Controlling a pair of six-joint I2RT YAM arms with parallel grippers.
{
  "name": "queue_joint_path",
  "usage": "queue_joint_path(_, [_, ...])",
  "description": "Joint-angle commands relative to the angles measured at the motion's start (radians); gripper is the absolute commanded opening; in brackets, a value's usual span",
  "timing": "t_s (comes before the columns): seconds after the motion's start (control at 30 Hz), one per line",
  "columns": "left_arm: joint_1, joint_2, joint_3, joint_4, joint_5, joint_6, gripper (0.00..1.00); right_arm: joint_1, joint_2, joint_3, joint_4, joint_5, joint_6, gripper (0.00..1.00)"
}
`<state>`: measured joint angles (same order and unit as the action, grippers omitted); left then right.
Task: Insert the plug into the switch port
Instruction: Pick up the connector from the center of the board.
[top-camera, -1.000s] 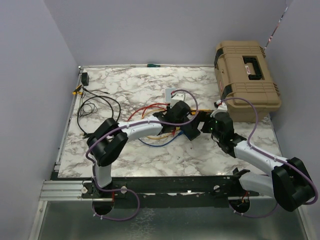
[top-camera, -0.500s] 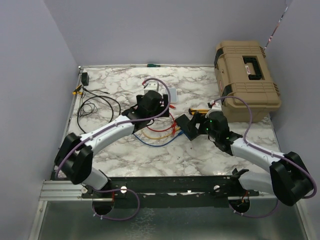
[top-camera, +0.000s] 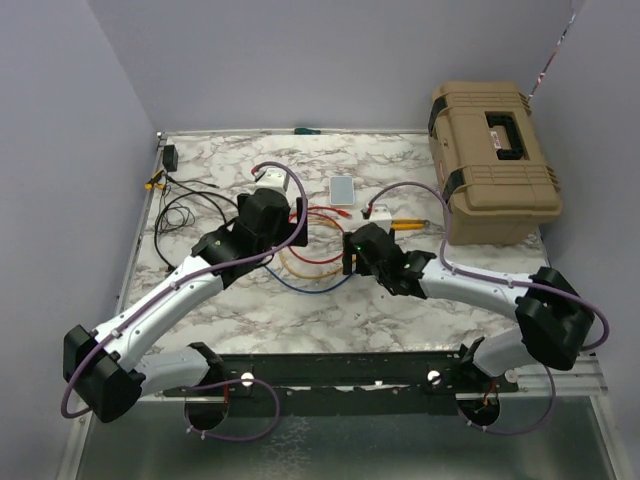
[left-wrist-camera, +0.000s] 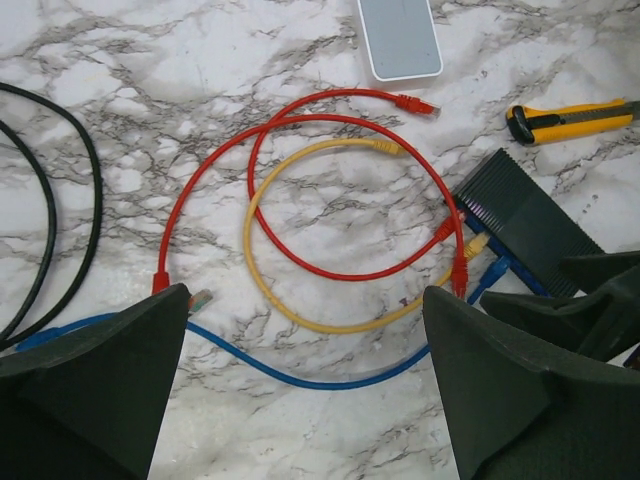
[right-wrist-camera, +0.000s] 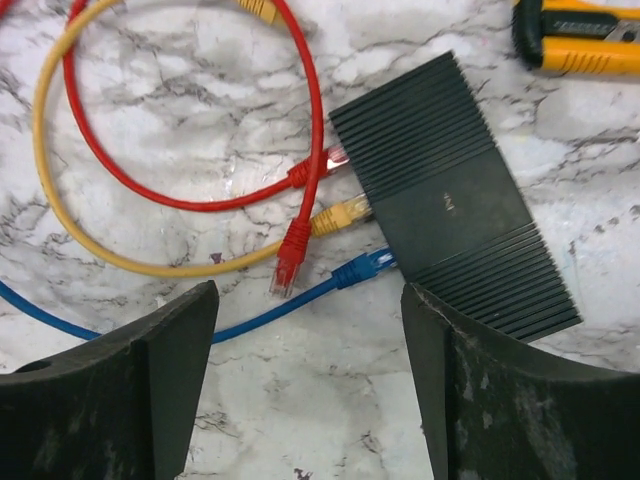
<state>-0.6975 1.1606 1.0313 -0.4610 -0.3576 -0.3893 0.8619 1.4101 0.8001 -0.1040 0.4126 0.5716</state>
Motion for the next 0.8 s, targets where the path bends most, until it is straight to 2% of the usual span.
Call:
queue_joint_path(0.0, [0.006,-0.071,-0.035,-0.099,-0.07,0.085,0.99,0.078,0.115,0.091,-0.194,0.156,0.099,0.75])
queue_joint_path(0.23, [0.038,-0.151,-0.101,-0.109,-0.134,0.105,0.99,0.123,0.275,0.204,-0.284,0.213,0.17,0.61])
queue_joint_path(0.53, [0.095,-0.2,-0.155,-0.101,-0.122,0.121,0.99,0.124,0.335,0.267,-0.273,0.216,0.143,0.47])
queue_joint_path(0.77, [0.14,-0.2,-0.168,-0.096,-0.092,0.13,0.99,0.124,0.372,0.289,-0.246,0.191,0.123,0.45])
